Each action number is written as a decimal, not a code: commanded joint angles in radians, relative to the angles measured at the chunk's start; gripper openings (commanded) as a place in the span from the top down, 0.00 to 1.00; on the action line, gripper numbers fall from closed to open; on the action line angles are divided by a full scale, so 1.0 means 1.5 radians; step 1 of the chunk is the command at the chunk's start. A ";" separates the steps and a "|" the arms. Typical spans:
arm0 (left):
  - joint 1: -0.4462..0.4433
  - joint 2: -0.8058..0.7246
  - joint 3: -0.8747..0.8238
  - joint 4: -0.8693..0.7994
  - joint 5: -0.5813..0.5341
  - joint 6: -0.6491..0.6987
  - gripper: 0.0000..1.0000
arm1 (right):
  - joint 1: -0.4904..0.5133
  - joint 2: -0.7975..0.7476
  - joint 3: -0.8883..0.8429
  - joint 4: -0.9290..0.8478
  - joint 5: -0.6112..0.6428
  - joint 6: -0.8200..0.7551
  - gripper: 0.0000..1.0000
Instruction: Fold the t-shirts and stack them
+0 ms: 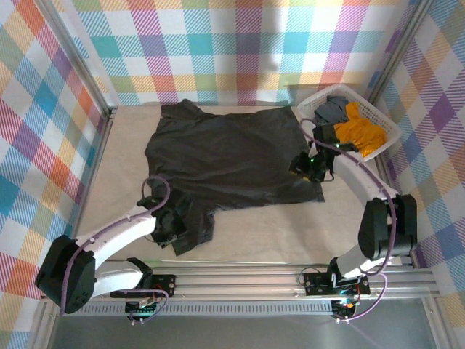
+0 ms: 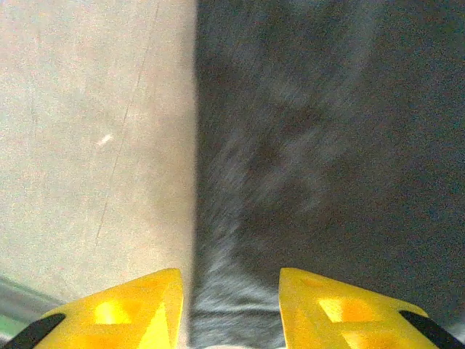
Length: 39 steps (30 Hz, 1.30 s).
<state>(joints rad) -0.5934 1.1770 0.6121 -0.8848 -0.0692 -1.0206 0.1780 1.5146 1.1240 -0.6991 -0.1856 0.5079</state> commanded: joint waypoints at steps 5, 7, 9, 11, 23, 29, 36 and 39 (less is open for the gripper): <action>-0.039 -0.029 -0.063 0.028 0.000 -0.091 0.57 | 0.005 -0.094 -0.080 -0.008 -0.035 0.030 0.54; -0.043 -0.032 -0.078 0.067 0.008 -0.098 0.57 | 0.005 -0.098 -0.085 -0.011 -0.029 0.029 0.54; -0.047 -0.030 -0.087 0.110 0.023 -0.107 0.57 | 0.005 -0.097 -0.093 -0.011 -0.015 0.030 0.54; -0.058 -0.017 -0.088 0.141 0.033 -0.121 0.58 | 0.003 -0.096 -0.111 -0.002 0.003 0.037 0.54; -0.080 -0.050 -0.010 0.061 -0.128 -0.174 1.00 | -0.103 -0.087 -0.216 0.108 0.095 0.100 0.56; -0.076 -0.173 -0.059 -0.002 -0.140 -0.192 1.00 | -0.147 -0.023 -0.222 0.149 0.085 0.116 0.56; -0.073 -0.308 -0.096 -0.069 -0.143 -0.210 1.00 | -0.150 0.005 -0.231 0.155 0.091 0.144 0.57; -0.072 -0.324 -0.093 -0.082 -0.142 -0.209 1.00 | -0.150 -0.003 -0.251 0.171 0.085 0.161 0.57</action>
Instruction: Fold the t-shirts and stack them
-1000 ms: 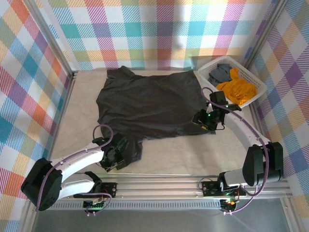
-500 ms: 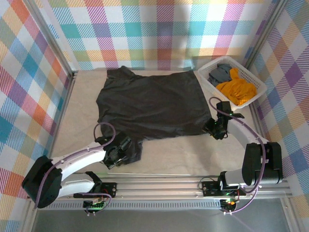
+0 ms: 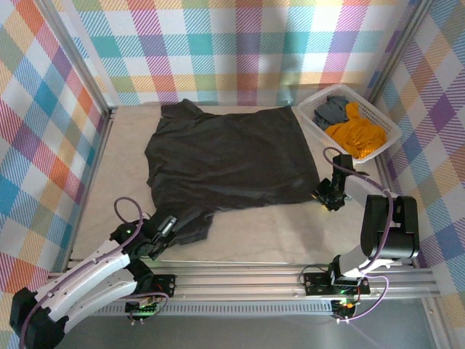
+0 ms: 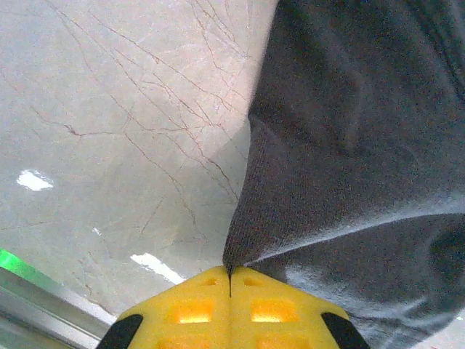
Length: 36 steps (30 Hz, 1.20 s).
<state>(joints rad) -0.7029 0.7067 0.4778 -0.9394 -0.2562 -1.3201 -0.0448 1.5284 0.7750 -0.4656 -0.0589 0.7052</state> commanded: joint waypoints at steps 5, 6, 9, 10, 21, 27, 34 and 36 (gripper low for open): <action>0.001 -0.004 0.010 -0.044 -0.020 -0.003 1.00 | -0.002 0.013 -0.021 0.040 -0.016 0.040 0.62; 0.000 -0.004 0.013 -0.043 -0.020 -0.002 1.00 | -0.001 0.022 -0.019 0.048 -0.020 0.041 0.65; 0.000 -0.003 0.024 -0.045 -0.022 0.001 1.00 | -0.002 0.041 -0.003 0.061 -0.036 0.038 0.79; 0.001 -0.005 0.028 -0.048 -0.024 0.003 1.00 | -0.002 0.040 0.001 0.065 -0.039 0.036 0.86; 0.000 -0.108 0.100 -0.178 -0.039 -0.012 1.00 | 0.069 -0.147 -0.012 -0.075 -0.021 0.003 1.00; 0.001 -0.170 0.145 -0.278 -0.047 -0.040 1.00 | 0.170 -0.247 -0.052 -0.162 0.027 0.056 1.00; 0.000 -0.174 0.118 -0.247 -0.015 -0.029 1.00 | 0.242 -0.367 -0.123 -0.202 0.061 0.123 1.00; 0.000 -0.147 0.119 -0.199 -0.022 -0.009 1.00 | 0.242 -0.359 -0.126 -0.187 0.063 0.116 1.00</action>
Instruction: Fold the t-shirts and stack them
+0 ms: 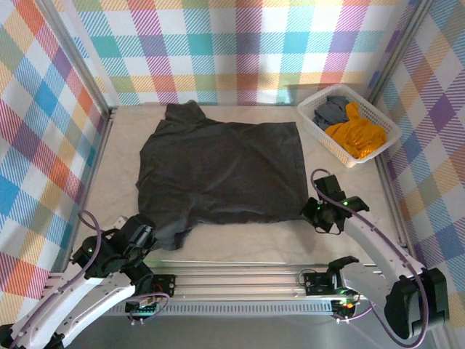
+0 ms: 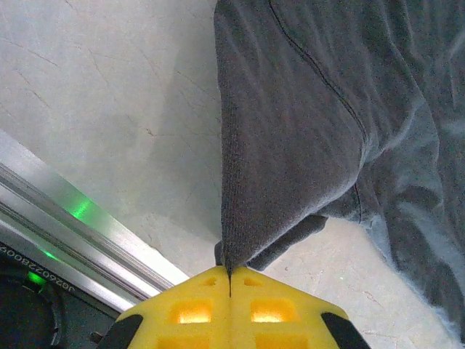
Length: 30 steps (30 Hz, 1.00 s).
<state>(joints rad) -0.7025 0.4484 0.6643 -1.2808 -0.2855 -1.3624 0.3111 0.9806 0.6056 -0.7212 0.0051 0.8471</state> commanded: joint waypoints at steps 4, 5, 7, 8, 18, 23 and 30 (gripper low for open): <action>0.004 0.181 0.044 0.126 -0.023 0.069 1.00 | -0.016 0.076 0.023 0.012 0.005 -0.004 1.00; 0.011 0.224 0.073 0.127 -0.041 0.087 1.00 | -0.023 0.090 0.037 0.013 0.002 -0.010 1.00; 0.047 0.305 0.142 0.142 -0.061 0.143 1.00 | -0.047 0.116 0.070 0.015 0.000 -0.025 1.00; 0.081 0.336 0.161 0.159 -0.042 0.168 1.00 | -0.060 0.126 0.082 0.019 -0.004 -0.031 1.00; 0.335 0.614 0.398 0.283 0.161 0.371 1.00 | -0.120 0.333 0.270 0.043 -0.092 -0.072 1.00; 0.391 0.703 0.483 0.283 0.182 0.404 1.00 | -0.123 0.425 0.369 0.026 -0.072 -0.080 1.00; 0.431 0.768 0.540 0.295 0.191 0.426 1.00 | -0.125 0.520 0.468 0.005 -0.055 -0.089 1.00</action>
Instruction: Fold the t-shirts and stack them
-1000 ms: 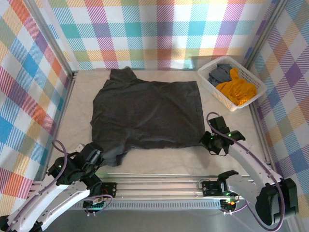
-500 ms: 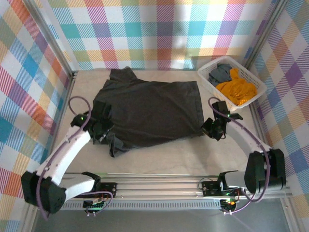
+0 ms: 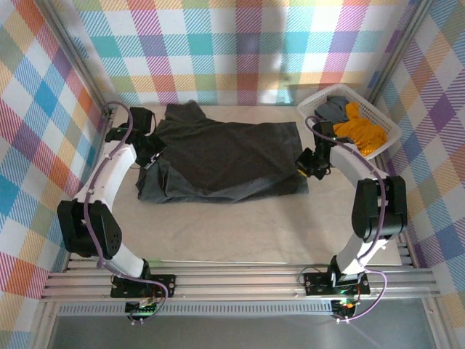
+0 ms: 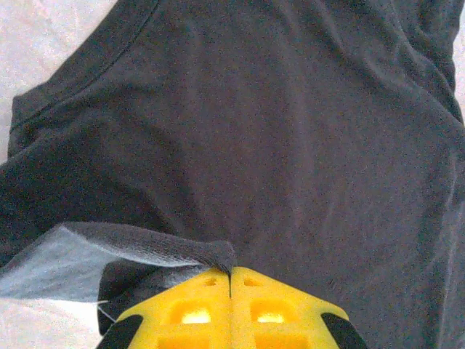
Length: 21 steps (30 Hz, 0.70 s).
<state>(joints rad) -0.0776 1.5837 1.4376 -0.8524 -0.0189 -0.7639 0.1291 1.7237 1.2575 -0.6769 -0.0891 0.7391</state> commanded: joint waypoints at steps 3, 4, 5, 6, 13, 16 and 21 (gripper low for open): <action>0.027 0.023 0.034 0.024 0.022 0.034 1.00 | -0.004 0.054 0.062 -0.035 0.020 -0.022 1.00; 0.030 0.025 0.036 0.030 0.027 0.038 1.00 | -0.004 0.061 0.068 -0.037 0.025 -0.023 1.00; 0.031 0.028 0.039 0.036 0.028 0.041 1.00 | -0.004 0.066 0.073 -0.036 0.028 -0.024 1.00; 0.033 0.032 0.046 0.037 0.029 0.044 1.00 | -0.004 0.071 0.078 -0.036 0.031 -0.026 1.00; 0.040 0.076 0.080 0.036 0.035 0.056 1.00 | -0.005 0.112 0.118 -0.044 0.035 -0.033 1.00; 0.045 0.086 0.086 0.042 0.035 0.056 1.00 | -0.007 0.121 0.131 -0.050 0.045 -0.033 1.00; 0.048 0.104 0.107 0.049 0.037 0.063 1.00 | -0.008 0.114 0.136 -0.066 0.083 -0.016 1.00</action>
<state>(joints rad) -0.0208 1.7267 1.5509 -0.8032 0.0311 -0.6907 0.1280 1.8992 1.4357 -0.7380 -0.0185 0.7139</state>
